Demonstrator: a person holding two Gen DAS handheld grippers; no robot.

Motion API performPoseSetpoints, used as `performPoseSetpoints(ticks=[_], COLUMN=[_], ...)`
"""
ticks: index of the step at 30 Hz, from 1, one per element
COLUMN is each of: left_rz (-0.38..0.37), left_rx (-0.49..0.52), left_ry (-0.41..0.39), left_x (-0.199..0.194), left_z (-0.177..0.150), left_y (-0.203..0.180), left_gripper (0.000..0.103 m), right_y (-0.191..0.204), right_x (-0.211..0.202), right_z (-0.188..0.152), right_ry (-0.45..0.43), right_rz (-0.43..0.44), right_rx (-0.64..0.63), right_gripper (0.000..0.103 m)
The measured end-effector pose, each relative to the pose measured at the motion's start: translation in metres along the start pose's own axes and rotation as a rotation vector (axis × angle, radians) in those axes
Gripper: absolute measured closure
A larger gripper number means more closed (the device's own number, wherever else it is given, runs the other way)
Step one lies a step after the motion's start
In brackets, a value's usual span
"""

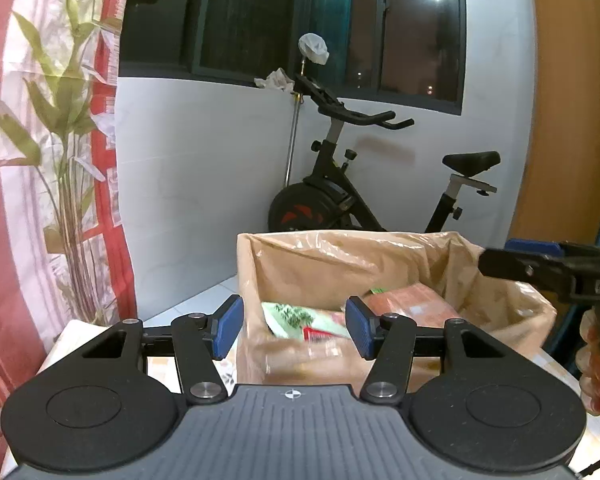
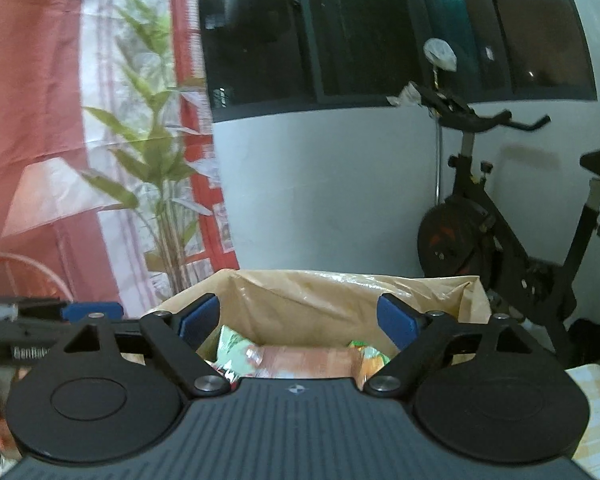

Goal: Organize snacks
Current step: 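Open both tools to drop the packets into the box, then withdraw both open tools back toward the snack pile, then grasp the yellow cake packet with the right tool while the left tool lowers onto the blue-wrapped cookie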

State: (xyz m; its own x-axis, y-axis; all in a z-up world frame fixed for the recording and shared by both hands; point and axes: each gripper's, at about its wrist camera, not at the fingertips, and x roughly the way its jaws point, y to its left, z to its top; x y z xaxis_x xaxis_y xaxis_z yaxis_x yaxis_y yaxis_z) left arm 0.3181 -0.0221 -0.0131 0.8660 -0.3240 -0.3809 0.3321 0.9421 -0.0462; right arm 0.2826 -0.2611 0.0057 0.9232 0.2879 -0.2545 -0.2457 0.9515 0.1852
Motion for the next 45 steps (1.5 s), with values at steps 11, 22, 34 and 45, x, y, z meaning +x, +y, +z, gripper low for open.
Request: performPoseSetpoints(ticks=[11,22,34,45], left_rz=[-0.027,0.005,0.058,0.079], left_rx=[-0.053,-0.158,-0.191,-0.227], left_ry=[0.044,0.156,0.222,0.257], left_x=[-0.043,-0.036,-0.031,-0.027], left_z=[-0.054,-0.107,-0.130,-0.144], left_y=[-0.007,0.003,0.015,0.020], left_gripper=[0.045,0.045,0.045,0.045], right_y=[0.003,-0.005,0.015,0.021], right_x=[-0.074,-0.082,-0.013,0.032], right_z=[-0.049,-0.119,-0.190,-0.206], right_ry=[-0.017,0.179,0.456,0.542], right_rz=[0.070,0.101,0.162,0.228], right_rx=[-0.052,-0.083,-0.296,-0.396], right_gripper=[0.015,0.016,0.017,0.017])
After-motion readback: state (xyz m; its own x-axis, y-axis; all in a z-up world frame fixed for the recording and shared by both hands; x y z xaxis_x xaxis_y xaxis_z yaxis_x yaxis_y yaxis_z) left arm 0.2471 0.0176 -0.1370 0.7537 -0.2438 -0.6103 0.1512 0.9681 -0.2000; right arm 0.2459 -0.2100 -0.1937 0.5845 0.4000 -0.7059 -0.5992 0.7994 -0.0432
